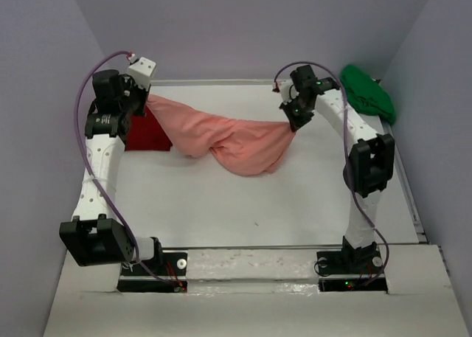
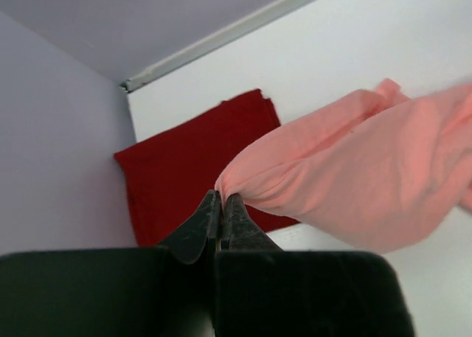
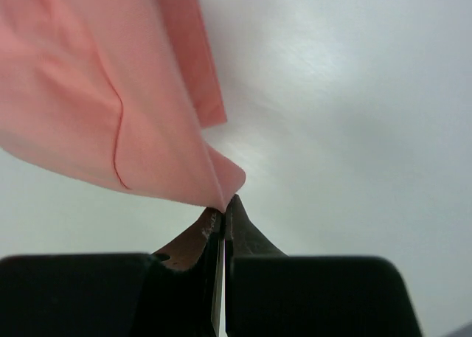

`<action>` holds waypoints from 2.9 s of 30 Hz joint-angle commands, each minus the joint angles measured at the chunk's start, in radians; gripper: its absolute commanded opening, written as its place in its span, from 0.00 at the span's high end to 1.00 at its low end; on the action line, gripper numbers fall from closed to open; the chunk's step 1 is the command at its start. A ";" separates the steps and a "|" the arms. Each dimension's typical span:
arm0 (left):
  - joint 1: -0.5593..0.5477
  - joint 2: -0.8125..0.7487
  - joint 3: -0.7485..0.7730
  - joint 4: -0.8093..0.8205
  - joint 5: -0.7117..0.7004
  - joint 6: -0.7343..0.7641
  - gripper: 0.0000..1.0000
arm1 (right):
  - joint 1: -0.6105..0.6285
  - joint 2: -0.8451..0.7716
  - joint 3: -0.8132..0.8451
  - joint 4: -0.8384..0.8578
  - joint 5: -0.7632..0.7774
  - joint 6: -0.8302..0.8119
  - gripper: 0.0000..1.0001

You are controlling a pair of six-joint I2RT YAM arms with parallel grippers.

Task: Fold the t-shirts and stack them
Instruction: Flatten the tshirt out

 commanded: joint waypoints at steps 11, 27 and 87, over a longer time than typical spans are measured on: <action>0.065 0.049 0.218 0.022 -0.039 -0.051 1.00 | -0.241 -0.144 0.434 -0.027 0.154 -0.057 1.00; 0.069 -0.245 0.089 0.034 0.032 -0.062 1.00 | -0.241 -0.585 0.049 0.046 0.082 -0.066 1.00; 0.067 -0.058 0.471 0.119 0.193 -0.258 1.00 | -0.270 -0.478 0.401 0.261 0.146 -0.081 1.00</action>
